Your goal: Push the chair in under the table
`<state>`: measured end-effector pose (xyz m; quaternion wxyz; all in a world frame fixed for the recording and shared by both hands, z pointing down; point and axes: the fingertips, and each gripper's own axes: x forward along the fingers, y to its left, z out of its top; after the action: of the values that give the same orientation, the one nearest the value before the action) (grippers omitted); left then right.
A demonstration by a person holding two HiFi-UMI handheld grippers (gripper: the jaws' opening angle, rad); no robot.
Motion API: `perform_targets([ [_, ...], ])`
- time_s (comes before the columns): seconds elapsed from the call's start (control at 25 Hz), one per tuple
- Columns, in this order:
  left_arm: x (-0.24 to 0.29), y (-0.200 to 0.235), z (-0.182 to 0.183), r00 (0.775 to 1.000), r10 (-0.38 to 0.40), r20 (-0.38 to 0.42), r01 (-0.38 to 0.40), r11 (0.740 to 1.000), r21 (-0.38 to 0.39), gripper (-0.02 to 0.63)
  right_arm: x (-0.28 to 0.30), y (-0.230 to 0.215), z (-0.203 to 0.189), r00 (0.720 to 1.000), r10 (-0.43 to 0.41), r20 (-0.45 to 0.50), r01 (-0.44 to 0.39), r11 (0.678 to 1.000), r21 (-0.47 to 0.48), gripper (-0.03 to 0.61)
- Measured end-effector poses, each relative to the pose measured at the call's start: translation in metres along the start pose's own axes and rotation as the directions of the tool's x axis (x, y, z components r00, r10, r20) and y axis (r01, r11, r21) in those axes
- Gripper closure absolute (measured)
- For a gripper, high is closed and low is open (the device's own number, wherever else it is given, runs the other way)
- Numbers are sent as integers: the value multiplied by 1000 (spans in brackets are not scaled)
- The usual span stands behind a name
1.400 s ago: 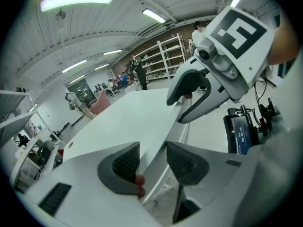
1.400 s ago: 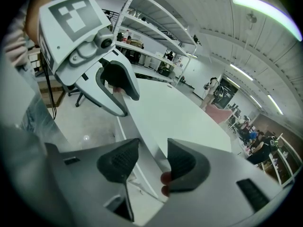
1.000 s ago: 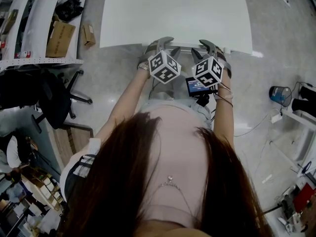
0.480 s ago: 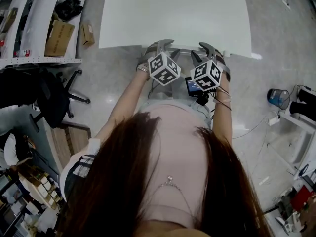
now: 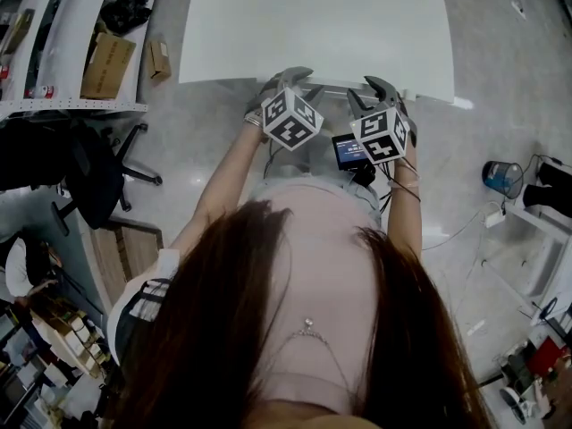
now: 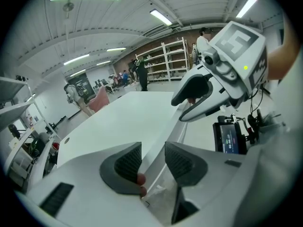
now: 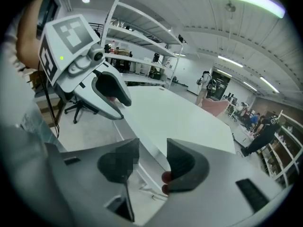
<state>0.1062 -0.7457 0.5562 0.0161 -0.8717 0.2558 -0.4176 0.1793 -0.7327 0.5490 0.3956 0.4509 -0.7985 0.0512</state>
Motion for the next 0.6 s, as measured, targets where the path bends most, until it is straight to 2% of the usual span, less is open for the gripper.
perform_targets([
  [0.16, -22, 10, 7, 997, 70, 46, -68, 997, -34, 488, -21, -5, 7, 997, -40, 59, 36, 997, 67, 382],
  [0.36, -56, 4, 7, 991, 95, 90, -89, 993, -71, 488, -49, 3, 10, 988, -80, 129, 60, 986, 153, 382],
  [0.44, -75, -2, 8, 986, 106, 132, -91, 989, -113, 488, -64, 9, 12, 983, -100, 155, 69, 980, 189, 383],
  [0.6, -110, -16, 8, 966, 111, 234, -56, 972, -228, 489, -89, 18, 18, 966, -159, 203, 104, 961, 257, 433],
])
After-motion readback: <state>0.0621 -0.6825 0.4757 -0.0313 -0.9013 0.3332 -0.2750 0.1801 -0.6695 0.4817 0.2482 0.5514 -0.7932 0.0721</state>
